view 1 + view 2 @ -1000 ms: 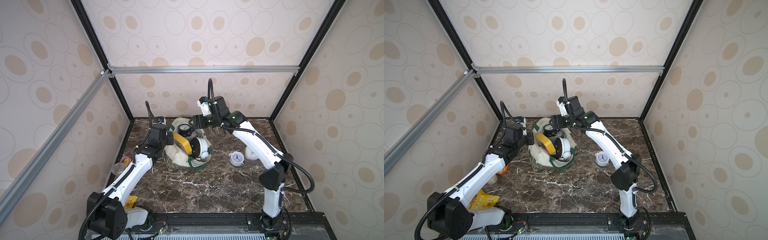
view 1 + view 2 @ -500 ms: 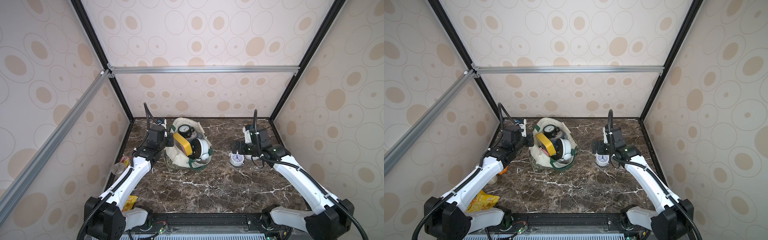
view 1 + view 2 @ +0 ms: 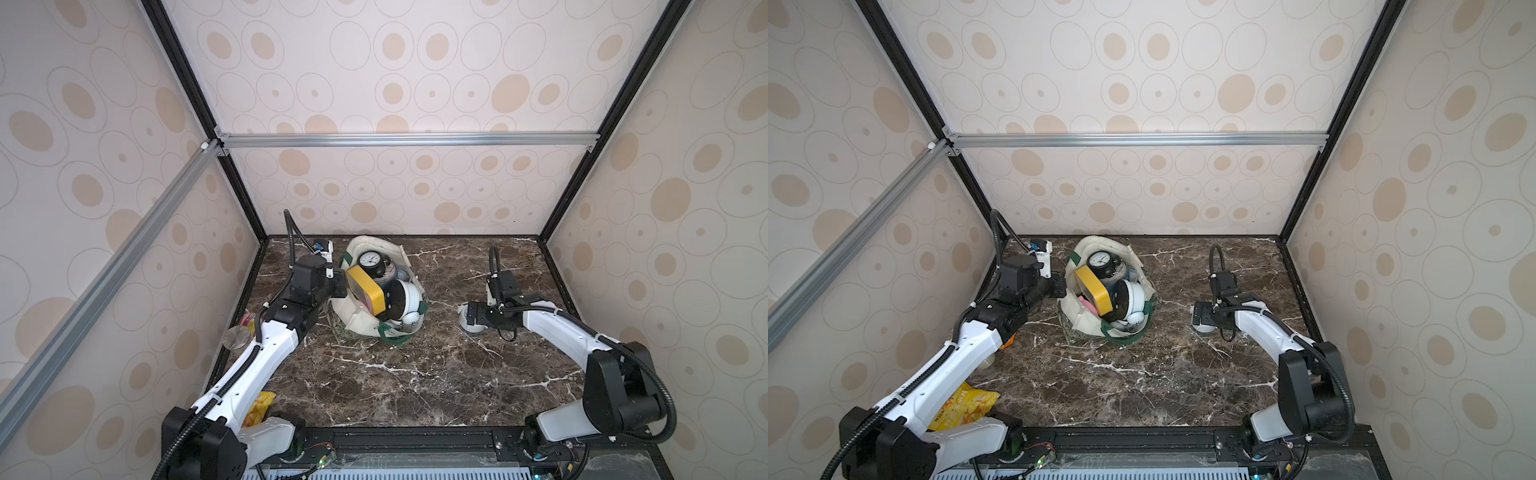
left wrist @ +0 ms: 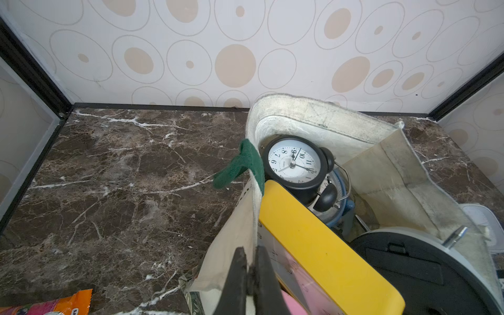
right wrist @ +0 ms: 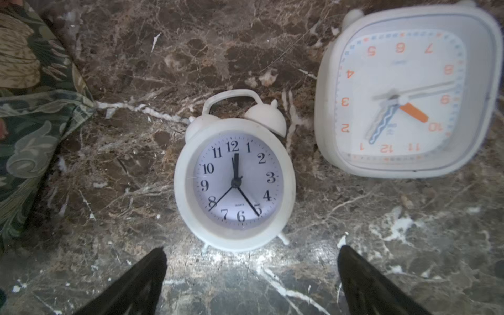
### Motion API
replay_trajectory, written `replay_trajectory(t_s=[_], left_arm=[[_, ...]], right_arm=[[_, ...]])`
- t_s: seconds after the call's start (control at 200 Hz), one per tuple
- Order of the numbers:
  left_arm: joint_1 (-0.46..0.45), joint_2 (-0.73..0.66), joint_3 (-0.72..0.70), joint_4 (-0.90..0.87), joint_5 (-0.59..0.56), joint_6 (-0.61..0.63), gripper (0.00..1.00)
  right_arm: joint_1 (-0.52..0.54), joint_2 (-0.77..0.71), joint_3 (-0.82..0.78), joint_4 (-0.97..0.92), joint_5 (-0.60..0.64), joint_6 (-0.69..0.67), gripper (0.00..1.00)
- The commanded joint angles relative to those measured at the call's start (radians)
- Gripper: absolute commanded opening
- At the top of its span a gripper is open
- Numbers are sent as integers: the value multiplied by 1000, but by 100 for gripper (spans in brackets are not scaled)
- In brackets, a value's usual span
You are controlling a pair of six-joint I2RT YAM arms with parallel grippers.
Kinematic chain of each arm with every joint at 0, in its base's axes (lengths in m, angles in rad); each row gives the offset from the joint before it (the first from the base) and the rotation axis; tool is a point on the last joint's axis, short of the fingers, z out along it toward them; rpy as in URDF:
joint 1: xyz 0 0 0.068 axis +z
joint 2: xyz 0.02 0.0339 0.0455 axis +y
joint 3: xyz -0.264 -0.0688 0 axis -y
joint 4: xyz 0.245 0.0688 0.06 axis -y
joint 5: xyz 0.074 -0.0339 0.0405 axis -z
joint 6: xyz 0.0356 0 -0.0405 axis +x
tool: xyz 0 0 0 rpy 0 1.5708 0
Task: Put the alarm clock into the canvas bag
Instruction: Pick up the alarm from the center of the board.
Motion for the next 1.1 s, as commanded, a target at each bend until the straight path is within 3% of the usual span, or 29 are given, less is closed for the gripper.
replay_trajectory(t_s=[0.0, 0.32, 0.48, 0.735, 0.985, 1.095], left_arm=[[5, -29, 2, 3, 8, 4, 8], [5, -28, -2, 6, 7, 1, 7], [6, -28, -1, 7, 1, -2, 7], [5, -25, 8, 0, 19, -3, 13], [5, -39, 8, -14, 22, 8, 29], [5, -50, 22, -30, 22, 14, 40]], right_arm=[[-3, 41, 35, 38, -35, 6, 100], [-3, 170, 97, 36, -82, -11, 100], [-1, 206, 106, 26, -47, -15, 100], [1, 243, 115, 52, -49, -25, 100], [2, 282, 154, 30, -79, -37, 78], [7, 257, 135, 47, -87, -40, 72]])
